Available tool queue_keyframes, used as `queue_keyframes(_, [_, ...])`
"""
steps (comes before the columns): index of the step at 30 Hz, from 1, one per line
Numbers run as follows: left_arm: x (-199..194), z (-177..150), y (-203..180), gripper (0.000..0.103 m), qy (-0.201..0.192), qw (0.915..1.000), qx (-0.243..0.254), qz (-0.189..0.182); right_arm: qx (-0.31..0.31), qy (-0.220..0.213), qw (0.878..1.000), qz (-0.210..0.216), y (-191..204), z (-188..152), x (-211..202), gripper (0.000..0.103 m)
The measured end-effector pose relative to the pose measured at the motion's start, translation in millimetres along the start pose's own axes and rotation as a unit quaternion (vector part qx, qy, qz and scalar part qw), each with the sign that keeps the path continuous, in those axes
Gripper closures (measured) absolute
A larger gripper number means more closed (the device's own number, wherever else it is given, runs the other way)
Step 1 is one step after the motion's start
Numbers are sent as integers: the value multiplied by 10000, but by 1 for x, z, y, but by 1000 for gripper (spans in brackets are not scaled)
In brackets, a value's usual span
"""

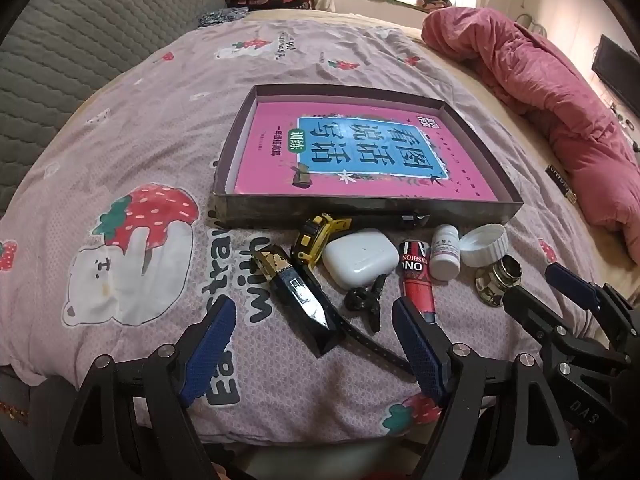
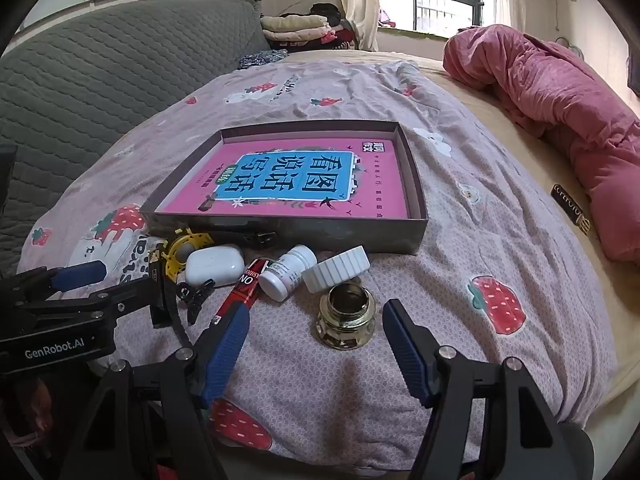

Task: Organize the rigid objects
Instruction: 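Move the left gripper toward the yellow-and-black watch beside the tray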

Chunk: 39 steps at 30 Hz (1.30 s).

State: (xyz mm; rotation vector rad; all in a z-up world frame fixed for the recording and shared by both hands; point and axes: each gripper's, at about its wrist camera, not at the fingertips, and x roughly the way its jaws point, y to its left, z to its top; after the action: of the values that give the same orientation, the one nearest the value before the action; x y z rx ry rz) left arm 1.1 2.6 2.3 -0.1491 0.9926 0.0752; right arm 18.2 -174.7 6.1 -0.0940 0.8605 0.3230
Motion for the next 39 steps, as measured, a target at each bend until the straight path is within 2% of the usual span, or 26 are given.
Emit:
queue_keyframes(15, [6, -2, 2, 22, -17, 10000, -27, -3, 221, -57, 9997, -5, -10, 0, 3, 35])
queue_keyframes(22, [10, -1, 6, 22, -74, 10000, -51, 12, 273, -369, 9989, 81, -12, 1, 2, 35])
queue_keyframes(29, [13, 3, 16, 22, -161, 9997, -191, -27, 258, -166, 9995, 45, -12, 2, 5, 35])
queue_keyframes(35, [15, 10, 23, 22, -441, 9985, -305, -128, 241, -115, 9996, 33, -12, 3, 6, 35])
queue_keyframes(39, [19, 15, 30, 22, -353, 9989, -305, 61, 163, -201, 9997, -9, -12, 5, 6, 35])
